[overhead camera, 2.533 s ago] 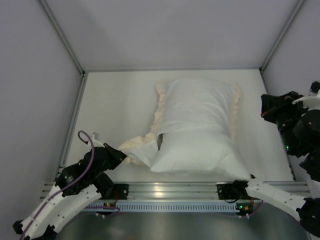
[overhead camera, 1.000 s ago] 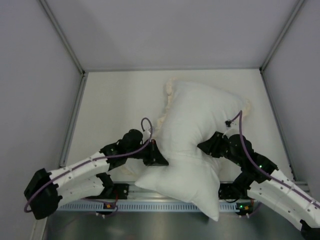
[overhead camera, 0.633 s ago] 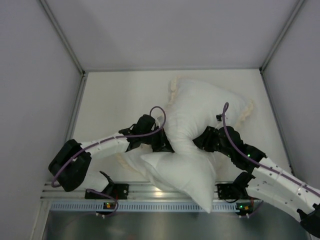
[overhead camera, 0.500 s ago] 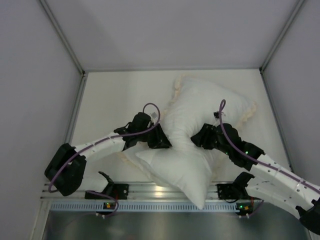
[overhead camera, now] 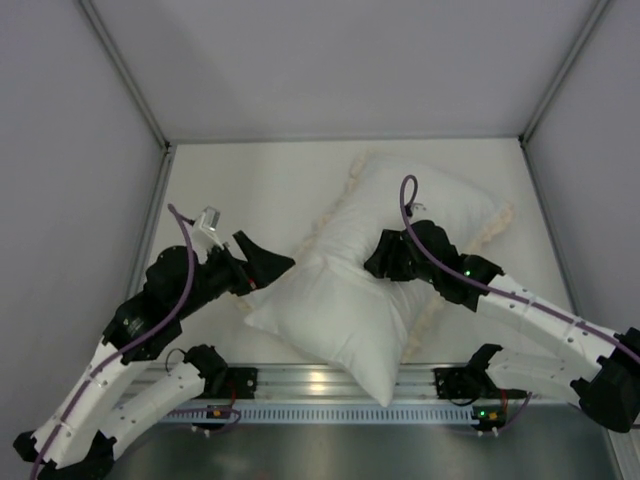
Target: Remove the pillowcase from the pillow
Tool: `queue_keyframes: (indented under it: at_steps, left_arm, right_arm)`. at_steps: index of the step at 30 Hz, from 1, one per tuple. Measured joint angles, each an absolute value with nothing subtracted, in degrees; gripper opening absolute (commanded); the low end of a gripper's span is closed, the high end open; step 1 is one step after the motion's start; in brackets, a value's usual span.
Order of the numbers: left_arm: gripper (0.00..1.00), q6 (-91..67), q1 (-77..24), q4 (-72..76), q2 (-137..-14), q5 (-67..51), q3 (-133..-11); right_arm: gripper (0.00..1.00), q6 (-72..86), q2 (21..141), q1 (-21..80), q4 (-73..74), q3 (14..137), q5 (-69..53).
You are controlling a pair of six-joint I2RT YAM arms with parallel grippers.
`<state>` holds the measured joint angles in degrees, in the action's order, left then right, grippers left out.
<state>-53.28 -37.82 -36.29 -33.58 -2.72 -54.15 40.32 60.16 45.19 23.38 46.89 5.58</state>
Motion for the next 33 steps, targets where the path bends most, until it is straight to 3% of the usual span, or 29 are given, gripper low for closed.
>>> queue_keyframes:
  at_steps: [1,5,6,8,9,13,16,23,27,33]
  left_arm:
    - [0.92,-53.2,-37.8,-36.5,-33.4,-4.7,-53.5]
    - [0.63,-53.9,-37.8,-36.2,-32.3,-11.8,-45.3]
    - [0.48,-54.3,-37.8,-36.0,-31.3,-13.3,-42.3]
    - [0.37,-56.2,-37.8,-35.2,-27.7,-16.6,-35.9]
    - [0.26,-57.1,-37.8,-33.6,-26.0,-18.0,-33.1]
    - [0.10,-61.9,-37.9,-22.8,-24.3,-22.9,-23.0]
    - [0.08,-64.4,-38.2,-14.8,-32.4,-25.0,-18.6]
    - [0.23,-62.2,-39.8,-6.3,-52.8,-26.0,-22.2]
    - [0.20,-58.0,-39.4,-11.2,-65.4,-22.5,-32.5]
    - [0.15,-53.8,-29.5,-15.6,-74.7,-22.3,-36.8]
  right_arm:
    - [0.52,40.8,60.1,45.2,23.4,46.8,5.8]
    - [0.53,43.4,59.2,45.2,22.5,44.4,7.1]
    - [0.53,43.8,59.0,45.2,22.6,43.8,7.5]
    - [0.53,44.4,58.9,45.3,22.8,43.3,8.5]
    - [0.54,44.7,59.0,45.3,22.8,43.2,8.8]
    - [0.54,46.2,58.7,45.3,22.8,42.7,9.7]
    - [0.54,47.0,56.4,45.4,22.0,40.1,10.0]
    - [0.55,47.2,57.4,46.1,18.0,37.5,7.4]
    - [0.56,47.6,63.5,49.7,11.9,37.5,8.1]
    - [0.58,47.5,77.4,57.9,13.1,50.2,17.6]
